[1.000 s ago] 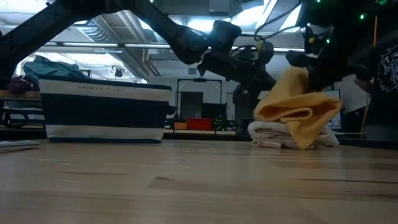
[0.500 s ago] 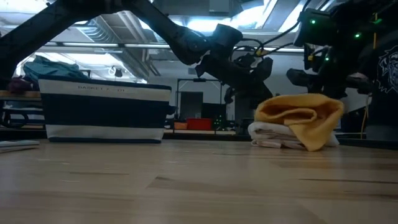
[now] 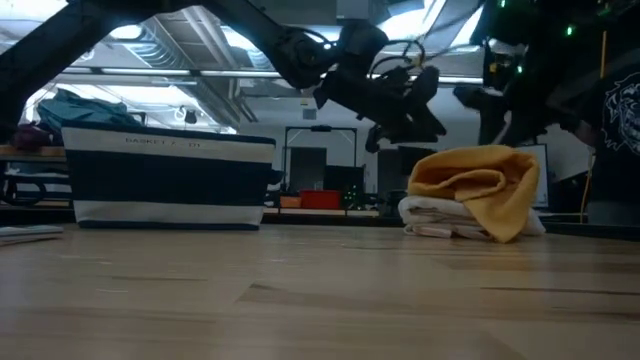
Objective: Fold towel
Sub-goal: Stack the yellow towel on the white patterned towel
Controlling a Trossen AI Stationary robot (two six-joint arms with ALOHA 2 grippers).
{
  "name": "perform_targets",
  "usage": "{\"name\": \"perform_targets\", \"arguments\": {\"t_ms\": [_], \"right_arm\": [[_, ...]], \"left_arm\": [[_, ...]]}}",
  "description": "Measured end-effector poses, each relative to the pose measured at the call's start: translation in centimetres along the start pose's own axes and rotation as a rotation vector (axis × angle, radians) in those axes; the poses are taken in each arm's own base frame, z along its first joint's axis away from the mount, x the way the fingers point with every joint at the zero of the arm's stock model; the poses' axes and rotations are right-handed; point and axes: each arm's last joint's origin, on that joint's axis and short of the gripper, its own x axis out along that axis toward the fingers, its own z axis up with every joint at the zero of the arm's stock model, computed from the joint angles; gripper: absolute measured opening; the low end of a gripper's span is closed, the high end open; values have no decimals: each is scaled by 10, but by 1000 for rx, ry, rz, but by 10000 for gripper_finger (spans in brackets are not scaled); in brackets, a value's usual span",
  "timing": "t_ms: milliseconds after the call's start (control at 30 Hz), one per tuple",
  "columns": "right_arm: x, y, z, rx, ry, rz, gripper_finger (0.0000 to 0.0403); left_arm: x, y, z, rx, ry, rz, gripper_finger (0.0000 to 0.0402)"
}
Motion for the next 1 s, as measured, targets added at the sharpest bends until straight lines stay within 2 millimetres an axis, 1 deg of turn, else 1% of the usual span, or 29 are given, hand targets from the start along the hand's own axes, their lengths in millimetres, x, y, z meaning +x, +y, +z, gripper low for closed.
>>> {"name": "perform_targets", "arguments": {"t_ms": [100, 200, 267, 333, 433, 600, 733, 900, 1000], "right_arm": [[-14, 8, 13, -29, -36, 57, 135], [-23, 12, 23, -57, -82, 71, 135], [-26, 14, 27, -70, -110, 74, 135], [-23, 12, 28, -92, -126, 36, 135], [-15, 10, 30, -96, -128, -2, 135], [9, 4, 23, -103, -69, -77, 135], [28, 2, 17, -108, -17, -117, 135], [47, 5, 9, -144, 47, -174, 135], [59, 7, 3, -170, 83, -213, 135]], "left_arm": [[-1, -14, -7, 24, 47, -71, 88], [-2, -28, -17, 74, 105, -101, 88], [-3, -37, -24, 121, 145, -108, 88], [-4, -45, -29, 172, 171, -121, 88], [-6, -57, -35, 248, 183, -143, 88], [-6, -69, -51, 375, 231, -138, 88], [0, -72, -70, 430, 276, -131, 88], [12, -69, -99, 444, 337, -127, 88], [17, -65, -111, 446, 364, -122, 88]]}}
